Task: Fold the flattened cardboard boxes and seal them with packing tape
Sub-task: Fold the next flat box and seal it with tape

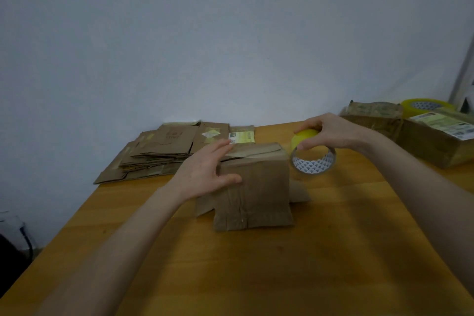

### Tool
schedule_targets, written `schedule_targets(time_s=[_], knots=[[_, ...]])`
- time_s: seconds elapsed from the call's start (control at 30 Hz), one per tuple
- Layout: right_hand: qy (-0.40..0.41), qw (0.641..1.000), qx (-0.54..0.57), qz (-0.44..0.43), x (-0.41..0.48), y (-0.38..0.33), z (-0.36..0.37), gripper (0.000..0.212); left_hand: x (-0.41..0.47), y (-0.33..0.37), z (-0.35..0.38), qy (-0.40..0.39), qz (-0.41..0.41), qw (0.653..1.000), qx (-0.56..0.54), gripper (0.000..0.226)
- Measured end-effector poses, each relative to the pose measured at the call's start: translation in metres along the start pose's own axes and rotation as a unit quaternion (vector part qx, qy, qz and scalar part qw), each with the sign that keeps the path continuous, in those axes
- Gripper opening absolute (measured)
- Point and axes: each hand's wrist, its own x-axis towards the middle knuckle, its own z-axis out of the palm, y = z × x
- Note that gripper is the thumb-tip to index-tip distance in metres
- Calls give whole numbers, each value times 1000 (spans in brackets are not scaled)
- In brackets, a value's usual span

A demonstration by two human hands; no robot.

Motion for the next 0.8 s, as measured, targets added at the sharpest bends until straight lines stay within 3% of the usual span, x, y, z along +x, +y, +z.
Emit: schedule_targets(time_s=[0.17,0.37,0.5,0.63,0.8], knots=[[8,999,52,6,3,9,15,34,-23,-6,13,-15,-29,997,66,68],[-2,1000,27,9,3,12,20,32,-16,9,15,-8,-43,989,143,40],[-18,999,31,2,2,10,21,33,-9,36,23,-22,-48,985,161,51],[-8,998,57,-1,-1,10,25,32,22,78,31,-57,14,993,104,64],[3,998,65,13,-4,17,23,33,43,98,35,-64,58,994,72,60]])
